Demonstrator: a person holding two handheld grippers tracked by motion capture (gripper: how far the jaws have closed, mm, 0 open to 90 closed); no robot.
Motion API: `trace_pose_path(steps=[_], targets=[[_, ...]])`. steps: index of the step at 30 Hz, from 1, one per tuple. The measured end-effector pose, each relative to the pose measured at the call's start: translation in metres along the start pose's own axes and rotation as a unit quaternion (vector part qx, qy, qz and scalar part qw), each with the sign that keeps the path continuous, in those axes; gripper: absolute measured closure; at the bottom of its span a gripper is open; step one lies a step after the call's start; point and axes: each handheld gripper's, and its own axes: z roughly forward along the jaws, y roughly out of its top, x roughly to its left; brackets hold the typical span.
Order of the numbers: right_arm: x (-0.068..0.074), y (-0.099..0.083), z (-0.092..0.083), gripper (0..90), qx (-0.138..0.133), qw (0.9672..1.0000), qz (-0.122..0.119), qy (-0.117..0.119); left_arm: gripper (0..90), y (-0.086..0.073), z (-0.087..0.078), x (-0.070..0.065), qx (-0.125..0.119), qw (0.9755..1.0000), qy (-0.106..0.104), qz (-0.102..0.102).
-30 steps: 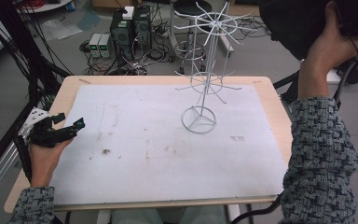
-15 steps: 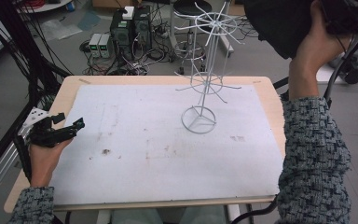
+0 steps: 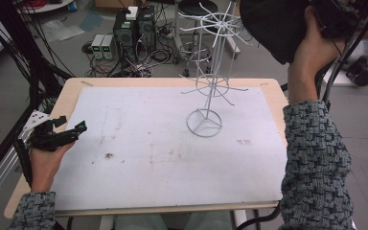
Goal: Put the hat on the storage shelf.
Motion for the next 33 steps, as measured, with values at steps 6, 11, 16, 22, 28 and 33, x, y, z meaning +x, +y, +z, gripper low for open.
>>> trace_pose_path(steps=[6, 11, 16, 22, 28, 33], targets=[[-0.007, -0.01, 0.002, 68.8, 0.017, 0.9996, 0.018, 0.012, 19.5, 0.0, 0.0, 0.0, 0.001, 1.0, 0.002, -0.001], [-0.021, -0.025, 0.004, 67.9, 0.027, 0.9981, 0.05, 0.025, 19.5, 0.0, 0.0, 0.0, 0.0, 1.0, 0.001, -0.002], [-0.029, -0.034, 0.004, 66.4, 0.03, 0.9971, 0.061, 0.033, 19.5, 0.0, 0.0, 0.0, 0.003, 1.0, 0.001, 0.0], [-0.034, -0.041, 0.005, 65.6, 0.038, 0.9962, 0.069, 0.037, 19.5, 0.0, 0.0, 0.0, 0.001, 1.0, 0.003, -0.001], [-0.04, -0.049, 0.006, 64.4, 0.048, 0.9962, 0.068, 0.027, 19.5, 0.0, 0.0, 0.001, 0.001, 1.0, 0.003, 0.0], [-0.041, -0.051, 0.004, 65.9, 0.044, 0.9975, 0.051, 0.023, 19.5, 0.0, -0.002, 0.002, -0.001, 1.0, 0.005, -0.004]])
